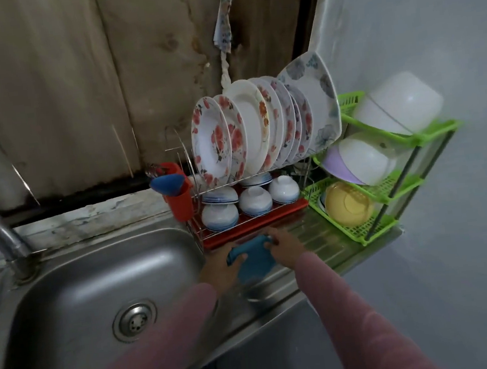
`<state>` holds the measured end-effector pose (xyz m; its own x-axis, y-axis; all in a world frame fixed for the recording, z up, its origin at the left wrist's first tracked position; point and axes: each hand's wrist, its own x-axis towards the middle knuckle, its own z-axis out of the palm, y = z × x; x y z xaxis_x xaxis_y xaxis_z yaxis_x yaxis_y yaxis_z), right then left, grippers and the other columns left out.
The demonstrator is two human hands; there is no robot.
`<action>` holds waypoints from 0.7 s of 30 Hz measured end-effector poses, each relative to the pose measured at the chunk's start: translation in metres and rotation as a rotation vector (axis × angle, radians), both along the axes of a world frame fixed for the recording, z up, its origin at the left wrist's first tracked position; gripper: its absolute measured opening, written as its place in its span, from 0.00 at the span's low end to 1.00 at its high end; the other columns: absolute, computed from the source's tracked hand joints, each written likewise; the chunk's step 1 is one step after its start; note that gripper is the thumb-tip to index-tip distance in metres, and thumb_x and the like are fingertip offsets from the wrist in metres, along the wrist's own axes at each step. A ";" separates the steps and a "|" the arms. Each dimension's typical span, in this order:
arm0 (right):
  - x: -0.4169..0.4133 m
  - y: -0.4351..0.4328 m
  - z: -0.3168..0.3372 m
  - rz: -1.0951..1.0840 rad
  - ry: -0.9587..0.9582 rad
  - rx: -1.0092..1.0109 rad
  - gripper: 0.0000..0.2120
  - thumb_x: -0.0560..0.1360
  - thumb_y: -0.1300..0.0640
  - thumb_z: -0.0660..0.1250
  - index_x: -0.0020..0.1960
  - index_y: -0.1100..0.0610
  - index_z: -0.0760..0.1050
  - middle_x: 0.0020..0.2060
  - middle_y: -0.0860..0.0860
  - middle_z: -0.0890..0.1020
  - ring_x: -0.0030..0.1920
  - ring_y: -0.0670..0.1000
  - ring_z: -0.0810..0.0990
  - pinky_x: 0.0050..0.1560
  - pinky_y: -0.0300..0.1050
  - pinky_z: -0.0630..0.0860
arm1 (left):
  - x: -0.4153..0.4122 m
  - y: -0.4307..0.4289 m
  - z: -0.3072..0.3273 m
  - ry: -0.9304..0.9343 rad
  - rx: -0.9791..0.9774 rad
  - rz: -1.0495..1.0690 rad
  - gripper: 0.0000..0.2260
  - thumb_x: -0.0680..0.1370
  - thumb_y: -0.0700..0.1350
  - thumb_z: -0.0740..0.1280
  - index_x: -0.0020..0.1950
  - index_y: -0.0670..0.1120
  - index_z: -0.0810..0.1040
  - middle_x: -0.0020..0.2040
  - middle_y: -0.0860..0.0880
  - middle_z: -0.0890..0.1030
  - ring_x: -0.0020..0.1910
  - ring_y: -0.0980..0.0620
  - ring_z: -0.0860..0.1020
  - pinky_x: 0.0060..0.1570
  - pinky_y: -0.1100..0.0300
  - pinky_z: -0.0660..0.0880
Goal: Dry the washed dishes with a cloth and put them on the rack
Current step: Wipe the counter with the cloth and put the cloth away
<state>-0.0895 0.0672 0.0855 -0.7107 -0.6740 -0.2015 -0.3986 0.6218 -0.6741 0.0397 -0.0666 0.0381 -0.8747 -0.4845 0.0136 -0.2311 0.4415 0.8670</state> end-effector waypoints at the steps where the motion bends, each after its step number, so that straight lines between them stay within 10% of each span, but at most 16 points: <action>1: -0.007 -0.002 -0.005 0.020 -0.012 0.012 0.14 0.81 0.63 0.59 0.65 0.55 0.74 0.58 0.57 0.79 0.56 0.56 0.77 0.53 0.42 0.70 | -0.003 -0.001 -0.005 -0.010 0.008 0.009 0.04 0.78 0.54 0.67 0.50 0.57 0.76 0.48 0.52 0.81 0.48 0.51 0.80 0.51 0.51 0.78; 9: -0.054 -0.018 -0.021 0.211 -0.110 0.164 0.14 0.78 0.63 0.60 0.62 0.59 0.76 0.59 0.58 0.79 0.57 0.56 0.77 0.52 0.42 0.71 | -0.026 0.001 -0.025 -0.091 0.209 0.116 0.02 0.79 0.46 0.69 0.50 0.50 0.80 0.50 0.46 0.82 0.52 0.45 0.81 0.55 0.48 0.79; 14: -0.080 -0.025 -0.010 0.394 -0.188 0.278 0.10 0.80 0.63 0.61 0.55 0.67 0.78 0.45 0.58 0.76 0.36 0.50 0.72 0.33 0.41 0.69 | -0.037 -0.007 -0.017 -0.325 0.358 0.062 0.14 0.79 0.53 0.68 0.62 0.48 0.78 0.58 0.47 0.82 0.56 0.46 0.81 0.54 0.49 0.80; 17: -0.080 -0.030 -0.027 0.282 -0.270 0.179 0.09 0.79 0.61 0.65 0.41 0.62 0.77 0.39 0.56 0.76 0.37 0.51 0.74 0.35 0.42 0.69 | -0.040 -0.001 -0.023 -0.262 0.264 0.218 0.13 0.78 0.53 0.68 0.60 0.51 0.75 0.61 0.47 0.77 0.61 0.45 0.77 0.63 0.48 0.75; 21: -0.069 -0.031 -0.061 0.070 -0.544 0.089 0.06 0.79 0.60 0.65 0.44 0.54 0.72 0.43 0.55 0.79 0.45 0.55 0.80 0.48 0.52 0.81 | -0.027 0.023 -0.041 -0.287 -0.149 0.241 0.38 0.67 0.73 0.64 0.73 0.57 0.66 0.73 0.52 0.69 0.68 0.49 0.71 0.68 0.48 0.70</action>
<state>-0.1582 0.0361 0.0248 -0.4424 -0.6793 -0.5855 -0.0502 0.6706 -0.7401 0.0122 -0.0434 -0.0026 -0.7147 -0.6874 -0.1294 -0.5669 0.4610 0.6827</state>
